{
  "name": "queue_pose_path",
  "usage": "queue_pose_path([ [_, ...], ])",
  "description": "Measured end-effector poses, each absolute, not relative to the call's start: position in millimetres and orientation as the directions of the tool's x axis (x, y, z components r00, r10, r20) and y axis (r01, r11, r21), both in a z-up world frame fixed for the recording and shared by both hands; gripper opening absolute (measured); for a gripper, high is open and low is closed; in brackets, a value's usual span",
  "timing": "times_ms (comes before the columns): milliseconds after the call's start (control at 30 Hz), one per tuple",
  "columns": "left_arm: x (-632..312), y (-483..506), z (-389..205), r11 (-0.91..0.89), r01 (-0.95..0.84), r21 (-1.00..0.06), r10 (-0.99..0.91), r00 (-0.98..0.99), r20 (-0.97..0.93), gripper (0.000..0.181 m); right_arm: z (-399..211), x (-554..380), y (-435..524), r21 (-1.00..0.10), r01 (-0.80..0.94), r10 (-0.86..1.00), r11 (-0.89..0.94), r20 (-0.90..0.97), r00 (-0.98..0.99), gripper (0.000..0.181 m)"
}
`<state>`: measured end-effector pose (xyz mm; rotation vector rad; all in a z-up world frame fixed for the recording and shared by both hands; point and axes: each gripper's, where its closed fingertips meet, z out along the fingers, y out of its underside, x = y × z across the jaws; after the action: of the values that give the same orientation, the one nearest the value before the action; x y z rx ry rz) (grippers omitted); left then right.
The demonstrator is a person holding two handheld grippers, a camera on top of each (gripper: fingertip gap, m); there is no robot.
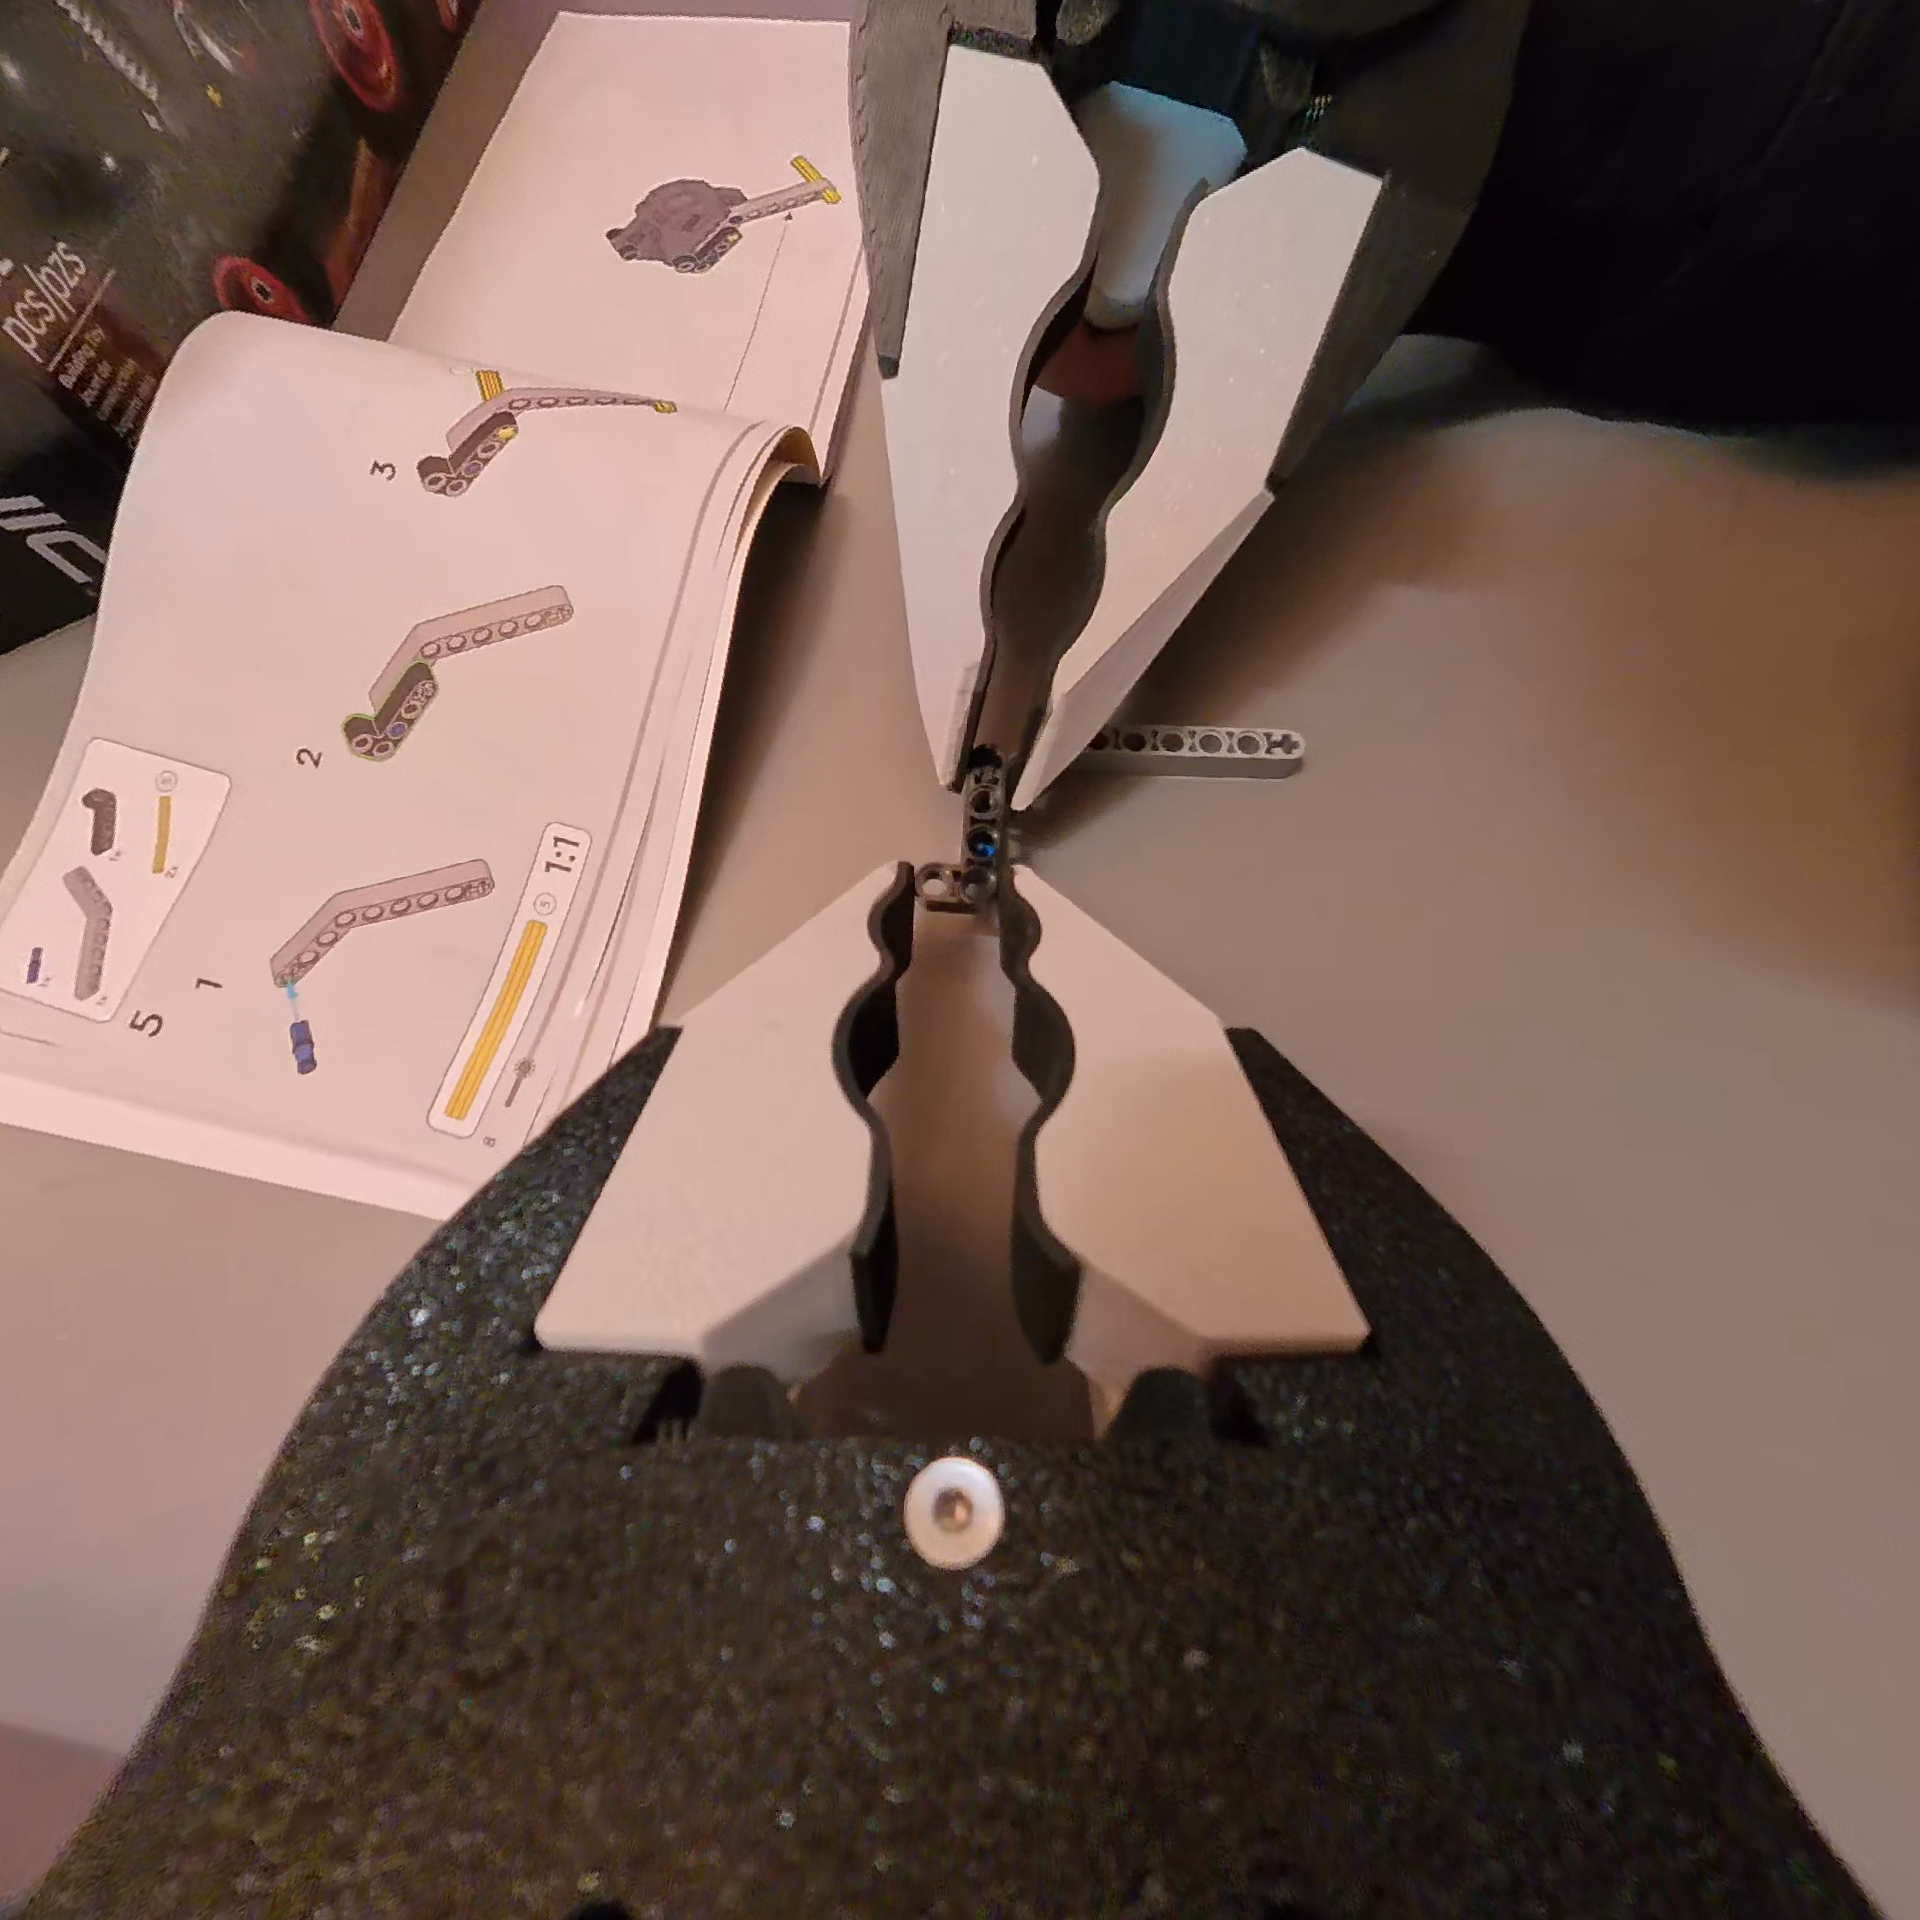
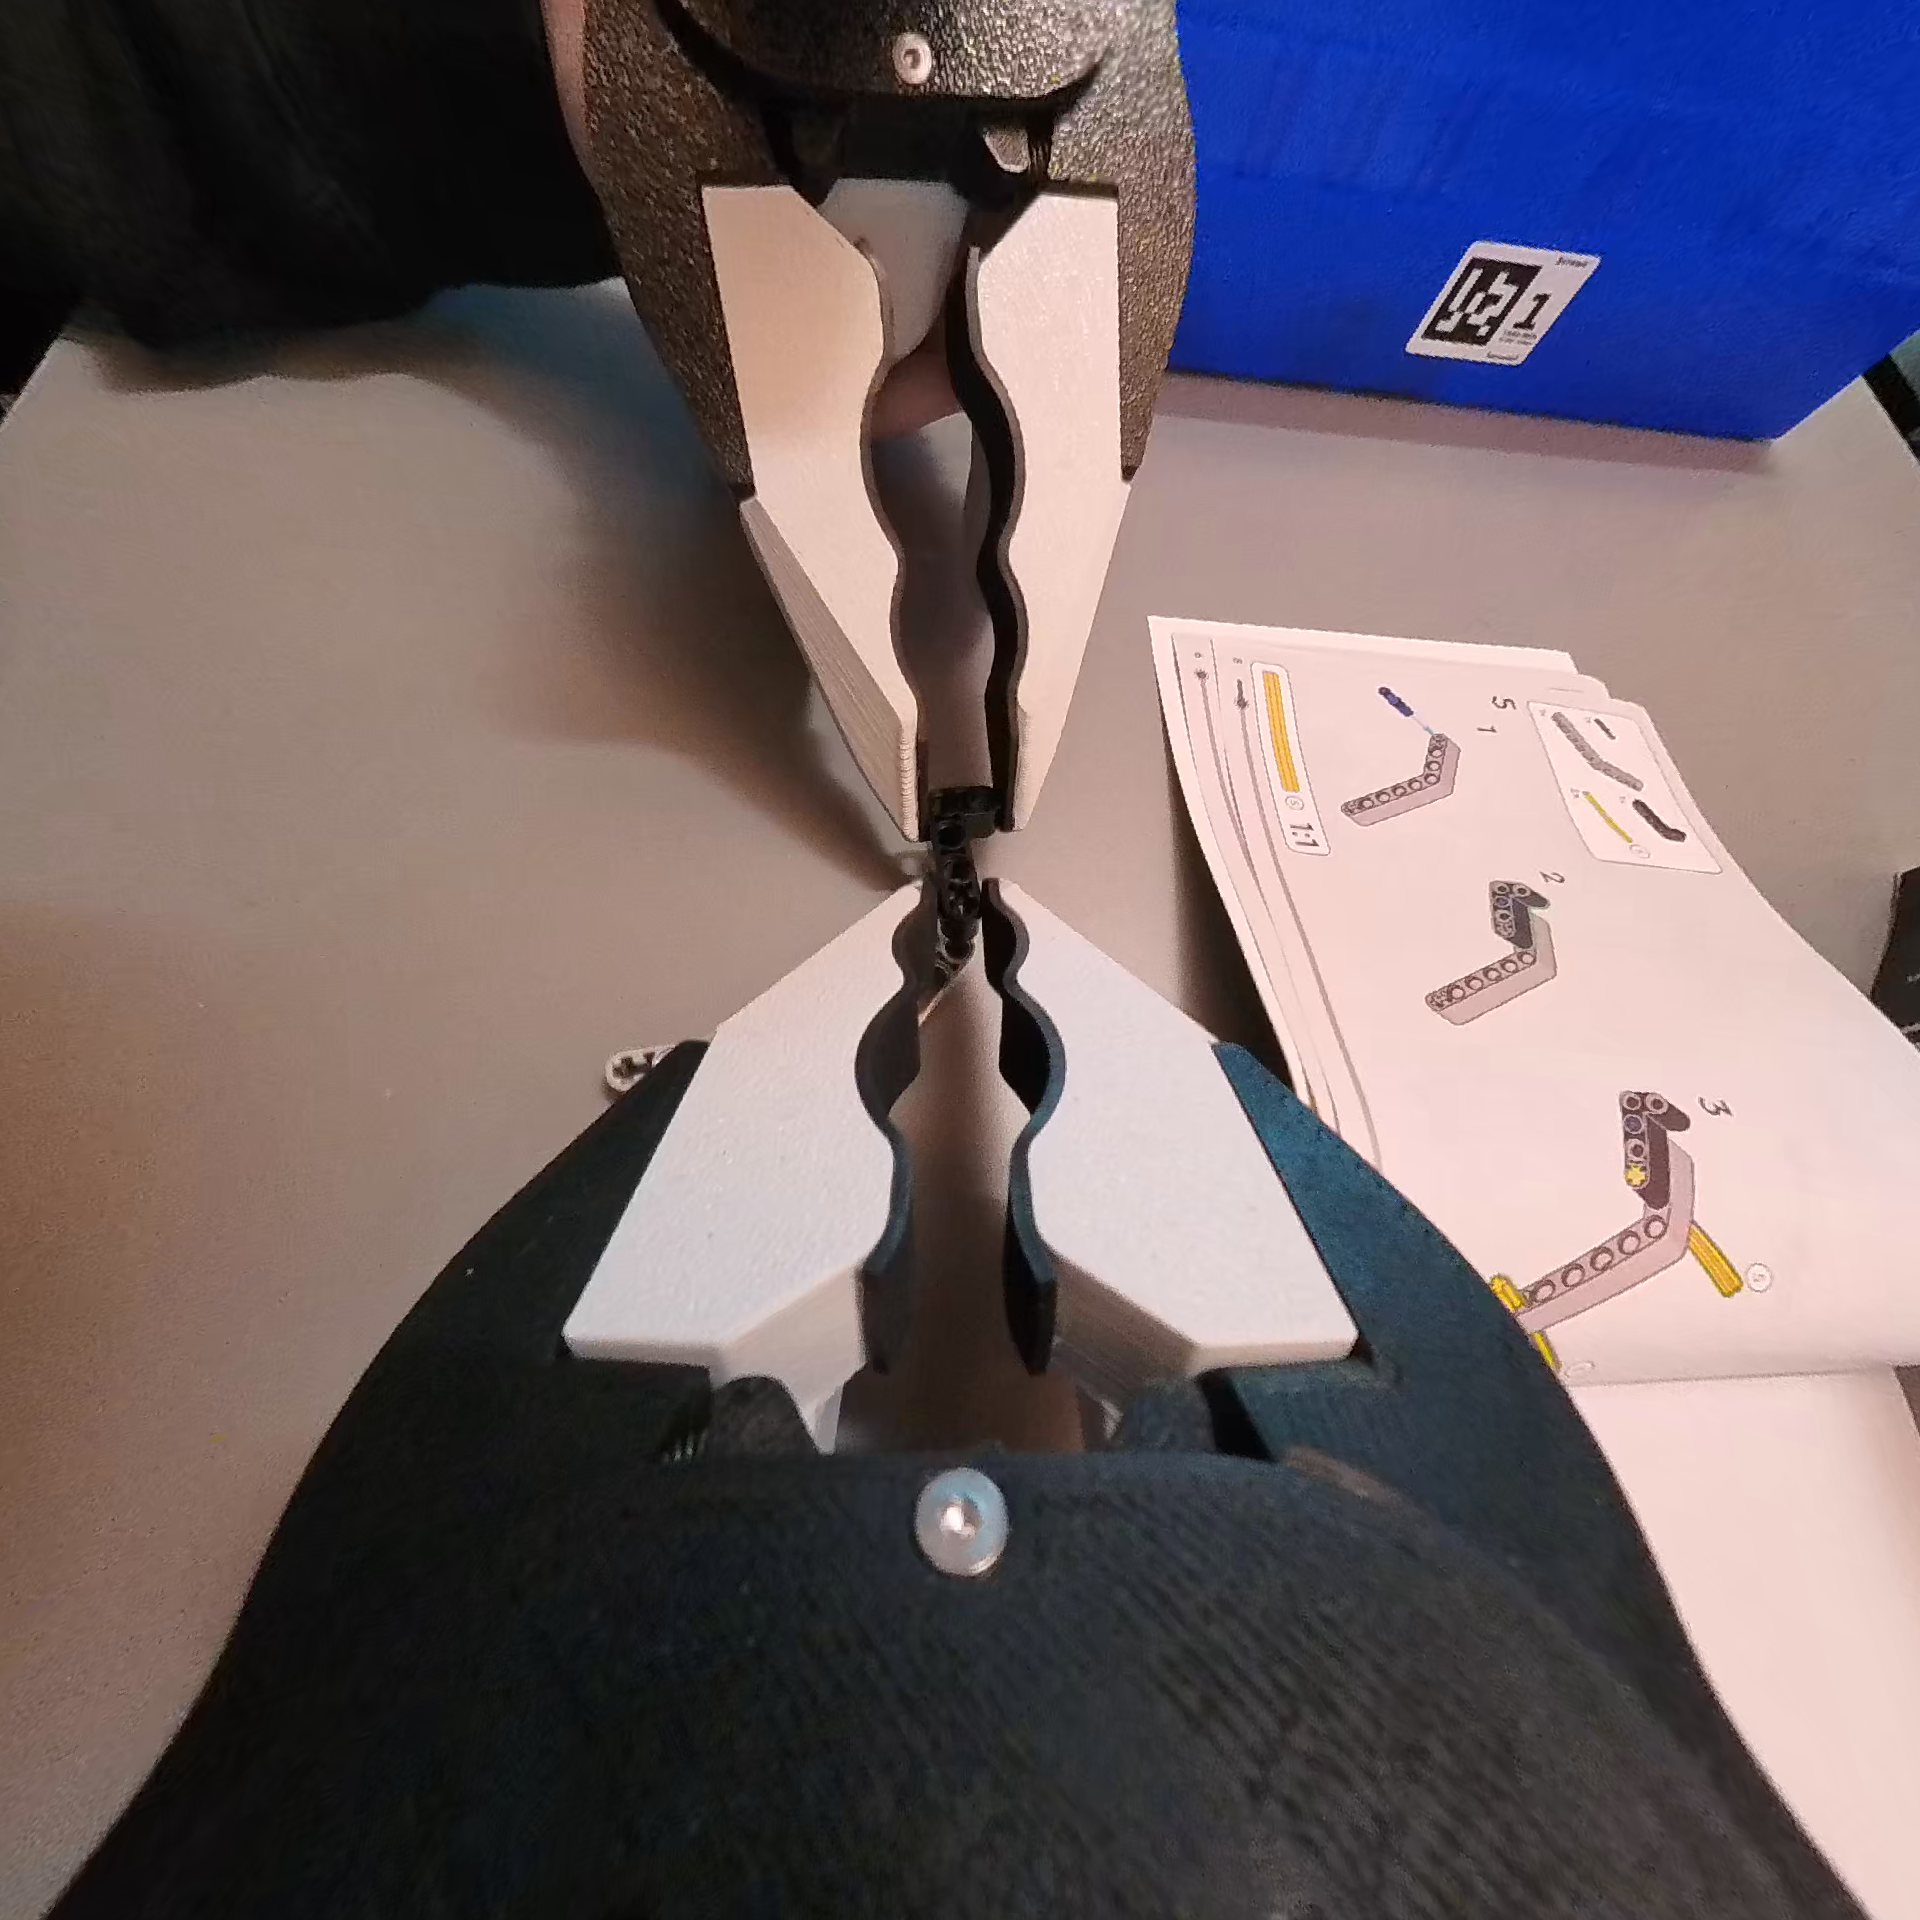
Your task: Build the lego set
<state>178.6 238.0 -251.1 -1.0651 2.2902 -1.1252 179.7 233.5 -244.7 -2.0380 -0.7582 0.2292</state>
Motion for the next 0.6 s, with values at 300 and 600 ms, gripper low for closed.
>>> queue_pose_path([
  [300, 180.2, 238.1, -250.6, 0.416, -0.458, -0.785, -0.767, -0.641, -0.033, 0.012, -246.9, 181.2, 232.5, -0.806, 0.432, 0.592, -0.404, 0.129, 0.795, 0.006],
  [600, 180.1, 238.3, -251.5, 0.421, -0.470, -0.776, -0.770, -0.637, -0.032, 0.012, -246.7, 181.2, 232.4, -0.787, 0.472, 0.598, -0.397, 0.169, 0.784, 0.006],
])
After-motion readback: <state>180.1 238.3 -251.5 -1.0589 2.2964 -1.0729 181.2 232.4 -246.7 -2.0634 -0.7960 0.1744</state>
